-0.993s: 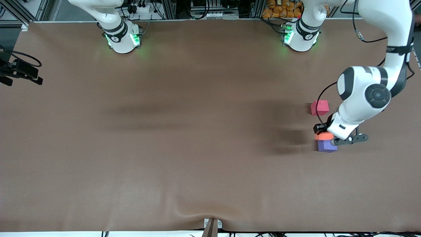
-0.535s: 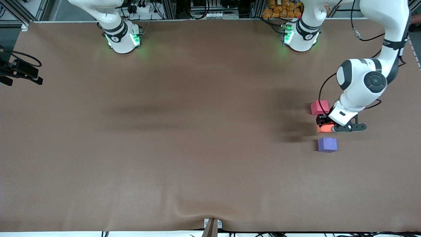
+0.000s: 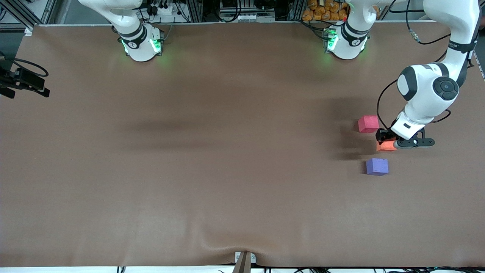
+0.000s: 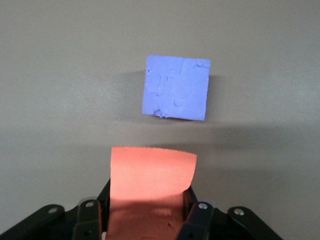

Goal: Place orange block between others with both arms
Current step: 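Lower the orange cube between the pink and purple cubes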

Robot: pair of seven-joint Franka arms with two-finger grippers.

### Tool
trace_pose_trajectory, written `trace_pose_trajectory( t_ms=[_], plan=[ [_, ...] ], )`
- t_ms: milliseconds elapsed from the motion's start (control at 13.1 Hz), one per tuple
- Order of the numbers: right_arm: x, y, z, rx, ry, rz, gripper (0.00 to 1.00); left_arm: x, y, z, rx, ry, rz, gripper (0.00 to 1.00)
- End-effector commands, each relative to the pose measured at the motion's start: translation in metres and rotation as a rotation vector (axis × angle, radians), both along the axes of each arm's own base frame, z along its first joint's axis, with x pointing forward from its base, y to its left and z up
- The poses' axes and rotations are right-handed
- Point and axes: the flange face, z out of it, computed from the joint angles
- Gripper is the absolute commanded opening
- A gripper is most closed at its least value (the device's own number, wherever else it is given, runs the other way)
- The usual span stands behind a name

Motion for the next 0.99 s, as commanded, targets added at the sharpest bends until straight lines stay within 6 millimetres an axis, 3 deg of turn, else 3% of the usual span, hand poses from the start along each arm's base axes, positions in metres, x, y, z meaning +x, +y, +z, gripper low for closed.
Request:
trace_pose_trajectory(
  t_ms=[0, 688, 917],
  plan=[
    [-0.002, 0.002, 0.002, -0.011, 0.004, 0.009, 1.0, -0.009, -0.006, -0.004, -0.017, -0.018, 0.013, 0.15],
    [-0.002, 0.002, 0.002, -0.011, 0.004, 0.009, 1.0, -0.009, -0.018, -0.049, -0.032, -0.031, 0.013, 0.18],
    [-0.002, 0.002, 0.002, -0.011, 0.004, 0.009, 1.0, -0.009, -0.019, -0.051, -0.04, -0.039, 0.02, 0.23]
  ],
)
